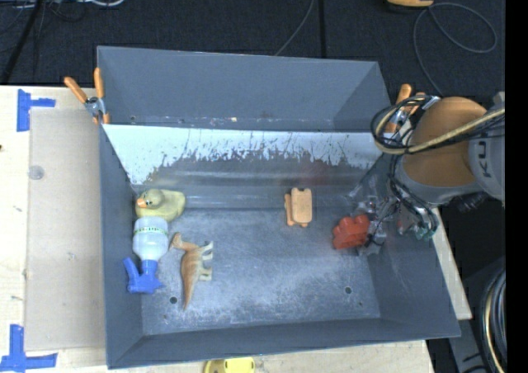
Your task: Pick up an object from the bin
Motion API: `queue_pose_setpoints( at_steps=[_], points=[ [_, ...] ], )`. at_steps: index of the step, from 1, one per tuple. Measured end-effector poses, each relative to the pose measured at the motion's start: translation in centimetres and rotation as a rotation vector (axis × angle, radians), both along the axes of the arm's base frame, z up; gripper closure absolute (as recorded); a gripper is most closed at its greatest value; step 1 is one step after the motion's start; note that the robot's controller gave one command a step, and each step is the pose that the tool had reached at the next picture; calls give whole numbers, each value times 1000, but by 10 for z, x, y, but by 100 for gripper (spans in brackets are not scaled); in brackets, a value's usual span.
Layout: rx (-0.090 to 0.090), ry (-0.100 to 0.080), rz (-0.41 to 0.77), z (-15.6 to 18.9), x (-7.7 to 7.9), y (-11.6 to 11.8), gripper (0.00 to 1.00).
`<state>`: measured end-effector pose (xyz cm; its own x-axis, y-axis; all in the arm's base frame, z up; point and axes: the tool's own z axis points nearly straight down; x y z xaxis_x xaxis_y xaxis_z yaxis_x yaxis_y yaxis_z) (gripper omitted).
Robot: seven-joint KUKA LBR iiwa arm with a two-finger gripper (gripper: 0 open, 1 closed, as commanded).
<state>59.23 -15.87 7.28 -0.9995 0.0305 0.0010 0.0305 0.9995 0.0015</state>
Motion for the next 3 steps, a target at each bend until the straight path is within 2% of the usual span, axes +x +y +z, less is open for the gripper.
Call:
queue_pose_setpoints(
  at_steps=[1, 3],
  points=[
    [2, 6, 1, 15, -2, 1, 100],
    [1, 1, 2, 54, 0, 1, 100]
  ],
)
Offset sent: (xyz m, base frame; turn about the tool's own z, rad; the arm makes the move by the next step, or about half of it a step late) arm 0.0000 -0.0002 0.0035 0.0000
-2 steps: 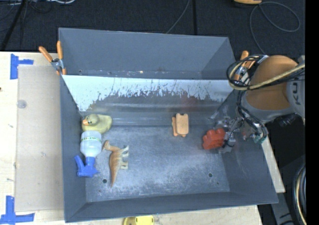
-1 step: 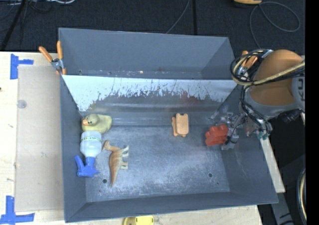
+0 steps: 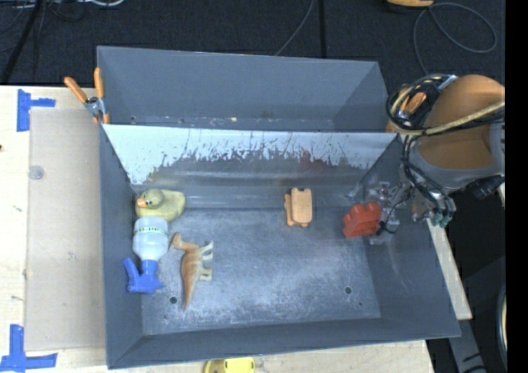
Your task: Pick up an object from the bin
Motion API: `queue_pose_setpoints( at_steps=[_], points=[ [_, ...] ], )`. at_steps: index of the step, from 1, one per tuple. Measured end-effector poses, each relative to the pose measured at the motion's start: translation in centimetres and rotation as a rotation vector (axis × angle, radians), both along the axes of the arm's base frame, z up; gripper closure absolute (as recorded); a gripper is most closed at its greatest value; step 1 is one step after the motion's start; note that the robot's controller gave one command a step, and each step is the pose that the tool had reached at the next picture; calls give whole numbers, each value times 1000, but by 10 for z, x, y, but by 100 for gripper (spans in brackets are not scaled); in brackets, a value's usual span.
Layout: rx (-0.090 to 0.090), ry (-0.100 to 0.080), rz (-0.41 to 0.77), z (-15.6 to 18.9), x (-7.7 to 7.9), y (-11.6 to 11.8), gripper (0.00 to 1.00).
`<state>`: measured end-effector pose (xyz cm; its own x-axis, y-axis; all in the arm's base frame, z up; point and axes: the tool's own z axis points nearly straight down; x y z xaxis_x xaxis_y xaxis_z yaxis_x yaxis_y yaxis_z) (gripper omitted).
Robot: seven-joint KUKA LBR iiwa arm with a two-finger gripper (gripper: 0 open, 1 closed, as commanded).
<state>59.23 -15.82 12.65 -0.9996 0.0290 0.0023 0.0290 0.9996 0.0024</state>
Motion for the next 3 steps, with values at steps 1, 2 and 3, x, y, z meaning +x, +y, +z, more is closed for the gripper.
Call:
queue_pose_setpoints(
  at_steps=[1, 2, 3],
  points=[
    [0, -1, 1, 16, 0, 0, 100],
    [-1, -3, 1, 28, 1, 0, 100],
    [0, -3, 1, 37, 1, 0, 100]
  ],
)
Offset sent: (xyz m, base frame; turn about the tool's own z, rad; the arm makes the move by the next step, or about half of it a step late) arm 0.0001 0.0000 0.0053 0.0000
